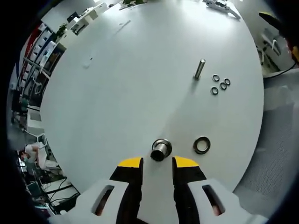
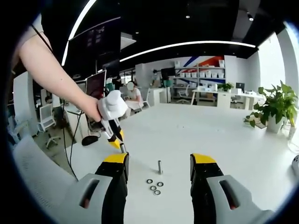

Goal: Place the washer onto the threaded stud by aligning its center hole with the stud, sliding it down to the base, and recovering from edge contact or off-axis alignment until the washer reaches the visible bottom stop.

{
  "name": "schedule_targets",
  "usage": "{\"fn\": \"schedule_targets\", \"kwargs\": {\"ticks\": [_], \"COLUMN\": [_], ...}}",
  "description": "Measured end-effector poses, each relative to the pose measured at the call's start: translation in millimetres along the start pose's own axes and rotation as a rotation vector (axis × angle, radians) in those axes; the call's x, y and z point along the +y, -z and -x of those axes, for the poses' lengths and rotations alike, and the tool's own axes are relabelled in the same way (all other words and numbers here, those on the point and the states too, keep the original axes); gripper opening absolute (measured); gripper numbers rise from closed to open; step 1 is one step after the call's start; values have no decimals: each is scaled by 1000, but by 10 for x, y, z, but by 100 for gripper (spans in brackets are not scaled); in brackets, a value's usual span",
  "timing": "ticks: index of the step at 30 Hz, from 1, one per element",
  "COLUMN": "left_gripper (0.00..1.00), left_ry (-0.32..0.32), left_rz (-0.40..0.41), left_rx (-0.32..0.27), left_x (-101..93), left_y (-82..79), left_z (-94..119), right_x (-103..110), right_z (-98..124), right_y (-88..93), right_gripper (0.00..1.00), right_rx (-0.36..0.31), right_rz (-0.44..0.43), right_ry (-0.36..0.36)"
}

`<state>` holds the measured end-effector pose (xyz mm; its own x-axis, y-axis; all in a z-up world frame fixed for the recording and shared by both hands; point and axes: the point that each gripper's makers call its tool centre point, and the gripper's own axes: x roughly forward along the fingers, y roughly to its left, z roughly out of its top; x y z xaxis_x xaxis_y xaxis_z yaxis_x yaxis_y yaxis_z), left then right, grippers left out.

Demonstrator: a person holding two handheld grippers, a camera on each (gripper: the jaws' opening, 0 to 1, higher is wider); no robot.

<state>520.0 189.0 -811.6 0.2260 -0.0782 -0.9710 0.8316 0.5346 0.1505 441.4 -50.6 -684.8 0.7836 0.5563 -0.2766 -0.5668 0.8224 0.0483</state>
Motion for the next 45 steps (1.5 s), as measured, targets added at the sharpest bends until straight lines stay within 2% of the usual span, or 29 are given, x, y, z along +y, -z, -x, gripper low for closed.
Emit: {"fn": "schedule_targets", "kwargs": {"ticks": [7, 11, 22, 33, 45], "left_gripper": [25, 23, 28, 29, 30], "left_ry": [20, 17, 45, 67, 83], "left_rz": [82, 102, 152, 176, 149], "left_rx": [-22, -32, -35, -49, -50], "left_x": [-66, -131, -315, -487, -601], "left_y": [123, 200, 302, 284, 197], "left_z": [2, -7, -38, -129, -169], "right_x": [-2, 1, 23, 15, 20], "right_z": [1, -4, -11, -4, 1], "right_y": [14, 25, 42, 45, 36], "right_gripper": [55, 55, 55, 55, 55], "right_rx": [5, 8, 16, 17, 15], "right_rz": [-1, 0, 10, 19, 30], "right_ry": [2, 1, -7, -3, 1]}}
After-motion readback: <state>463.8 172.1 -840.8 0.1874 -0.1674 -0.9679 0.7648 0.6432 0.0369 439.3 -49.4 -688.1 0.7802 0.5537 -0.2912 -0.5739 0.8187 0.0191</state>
